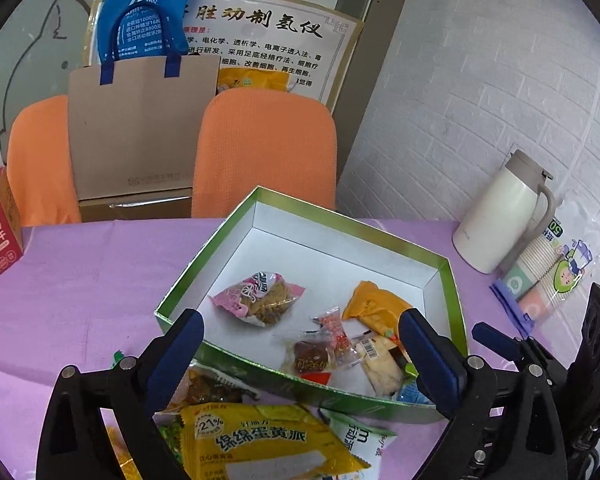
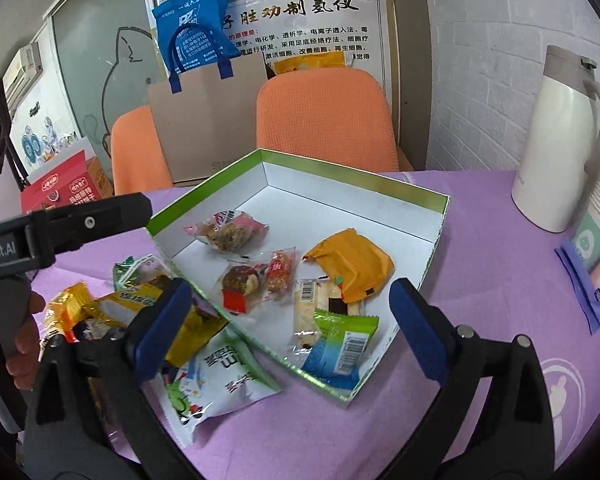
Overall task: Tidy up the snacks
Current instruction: 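Drop the pink bag and orange pouch into the green box, opening both tools, then grasp the red spicy snack bag with the left tool, then carry the red snack bag with the left tool over the green box, then open the left tool to drop the red bag into the box, then move both open tools back over the remaining snack pile, then grasp the red-white-blue packet with the left tool while the right tool grasps the orange peanut pouch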
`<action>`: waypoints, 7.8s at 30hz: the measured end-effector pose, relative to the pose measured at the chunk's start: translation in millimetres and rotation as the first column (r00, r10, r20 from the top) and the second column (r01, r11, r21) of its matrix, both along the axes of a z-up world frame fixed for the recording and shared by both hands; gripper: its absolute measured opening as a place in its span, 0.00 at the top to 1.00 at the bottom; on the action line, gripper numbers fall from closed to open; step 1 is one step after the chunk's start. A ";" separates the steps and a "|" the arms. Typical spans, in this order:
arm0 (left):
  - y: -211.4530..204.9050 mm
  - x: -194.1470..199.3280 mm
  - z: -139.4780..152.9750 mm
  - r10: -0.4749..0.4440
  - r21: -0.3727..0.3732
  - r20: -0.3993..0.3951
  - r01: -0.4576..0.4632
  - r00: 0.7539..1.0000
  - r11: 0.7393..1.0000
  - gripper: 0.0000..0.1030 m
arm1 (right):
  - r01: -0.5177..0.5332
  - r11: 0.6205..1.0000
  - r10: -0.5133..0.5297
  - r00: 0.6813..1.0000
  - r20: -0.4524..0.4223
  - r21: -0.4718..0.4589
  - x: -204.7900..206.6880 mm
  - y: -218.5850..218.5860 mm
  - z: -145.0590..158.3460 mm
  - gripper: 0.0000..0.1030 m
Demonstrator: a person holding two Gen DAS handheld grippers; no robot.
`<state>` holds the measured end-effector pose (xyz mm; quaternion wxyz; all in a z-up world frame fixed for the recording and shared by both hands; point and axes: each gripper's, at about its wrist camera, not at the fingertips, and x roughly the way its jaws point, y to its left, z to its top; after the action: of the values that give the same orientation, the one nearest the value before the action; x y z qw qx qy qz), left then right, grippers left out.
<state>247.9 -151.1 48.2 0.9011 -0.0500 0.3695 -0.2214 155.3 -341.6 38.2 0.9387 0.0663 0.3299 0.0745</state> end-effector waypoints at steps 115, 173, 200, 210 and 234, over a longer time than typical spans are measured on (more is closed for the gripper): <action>186.0 -168.4 -89.9 0.073 -0.042 -0.167 -0.081 0.983 0.996 0.64 | -0.184 0.982 0.190 0.964 -0.185 0.053 -71.0 118.4 -49.3 0.68; -16.1 3.9 -6.6 -0.070 0.012 -0.007 0.070 0.998 0.997 0.01 | 0.025 0.999 -0.024 0.999 0.023 -0.048 -22.3 -1.7 -17.0 0.01; 105.6 -130.7 -44.7 0.065 -0.024 -0.101 -0.067 0.993 0.997 0.02 | -0.064 0.998 0.066 0.996 -0.065 0.027 -122.4 63.0 -43.6 0.01; 45.1 -89.6 -62.0 -0.043 0.101 -0.085 0.052 0.995 0.993 0.32 | -0.018 0.999 0.022 0.996 -0.087 0.038 -128.7 48.9 -47.5 0.01; 155.5 -150.0 -80.4 0.125 -0.064 -0.157 -0.137 0.980 0.989 0.37 | -0.186 0.980 0.194 0.971 -0.137 0.066 -106.6 118.7 -54.2 0.01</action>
<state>97.9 4.4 -32.2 0.8804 -0.1245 0.4246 -0.1706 48.7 -222.8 -16.0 0.8991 0.0645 0.3990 0.1679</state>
